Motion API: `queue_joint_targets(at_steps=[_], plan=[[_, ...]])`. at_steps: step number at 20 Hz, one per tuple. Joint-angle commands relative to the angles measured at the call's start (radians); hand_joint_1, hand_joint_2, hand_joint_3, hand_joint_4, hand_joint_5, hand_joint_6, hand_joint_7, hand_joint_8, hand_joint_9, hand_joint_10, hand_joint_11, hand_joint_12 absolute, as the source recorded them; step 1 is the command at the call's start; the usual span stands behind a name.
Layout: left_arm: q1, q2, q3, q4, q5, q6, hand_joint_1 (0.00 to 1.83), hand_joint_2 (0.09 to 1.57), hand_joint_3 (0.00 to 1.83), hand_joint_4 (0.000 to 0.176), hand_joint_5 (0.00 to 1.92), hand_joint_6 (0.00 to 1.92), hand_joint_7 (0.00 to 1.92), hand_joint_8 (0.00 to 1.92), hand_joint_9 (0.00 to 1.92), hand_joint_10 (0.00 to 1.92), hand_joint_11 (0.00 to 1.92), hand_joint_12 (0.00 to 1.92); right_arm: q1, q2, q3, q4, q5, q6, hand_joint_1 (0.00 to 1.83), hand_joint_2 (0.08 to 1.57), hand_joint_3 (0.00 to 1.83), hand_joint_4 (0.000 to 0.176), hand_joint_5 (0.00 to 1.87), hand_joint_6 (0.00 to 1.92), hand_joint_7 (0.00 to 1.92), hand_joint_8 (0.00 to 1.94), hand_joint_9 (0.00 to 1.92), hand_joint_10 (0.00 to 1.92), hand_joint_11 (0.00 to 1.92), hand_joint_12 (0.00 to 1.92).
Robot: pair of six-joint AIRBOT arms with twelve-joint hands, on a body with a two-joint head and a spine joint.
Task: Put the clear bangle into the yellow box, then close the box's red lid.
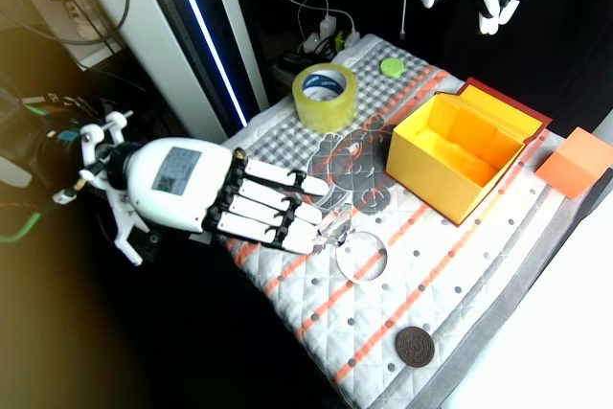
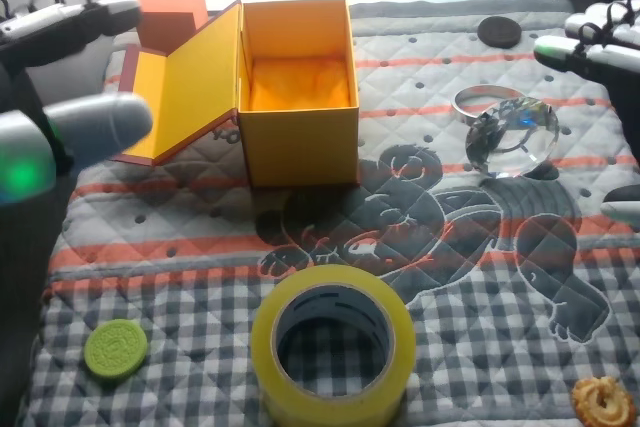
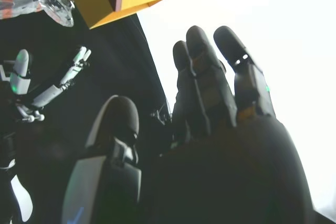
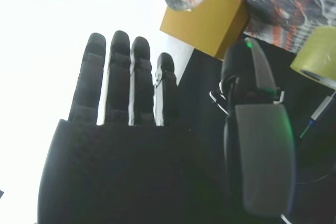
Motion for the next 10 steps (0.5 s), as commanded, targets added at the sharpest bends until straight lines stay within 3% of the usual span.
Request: queue_joint_targets(at_steps=[1, 6, 10], plan=[[-0.008, -0.005, 0.006, 0.008, -0.115, -0.003, 0.01, 1.18, 0.01, 0.176, 0.24, 0.0, 0.23, 0.0, 0.27, 0.01, 0.0, 0.3, 0.019, -0.001, 0.01, 0.029, 0.134, -0.002, 0.79, 0.9, 0.01, 0.175, 0.0, 0.0, 0.0, 0.0, 0.0, 0.0, 0.0, 0.0], [-0.01, -0.014, 0.014, 0.005, -0.113, -0.003, 0.0, 1.17, 0.0, 0.176, 0.21, 0.0, 0.23, 0.0, 0.26, 0.0, 0.0, 0.29, 0.056, -0.036, 0.034, 0.032, 0.108, -0.008, 0.77, 0.88, 0.0, 0.176, 0.0, 0.0, 0.0, 0.0, 0.0, 0.0, 0.0, 0.0], [-0.012, -0.024, 0.019, -0.001, -0.111, -0.003, 0.02, 1.18, 0.0, 0.176, 0.22, 0.0, 0.25, 0.0, 0.29, 0.0, 0.0, 0.3, 0.131, -0.098, 0.083, 0.019, 0.039, -0.008, 0.89, 0.92, 0.01, 0.176, 0.03, 0.01, 0.02, 0.01, 0.04, 0.01, 0.12, 0.06]])
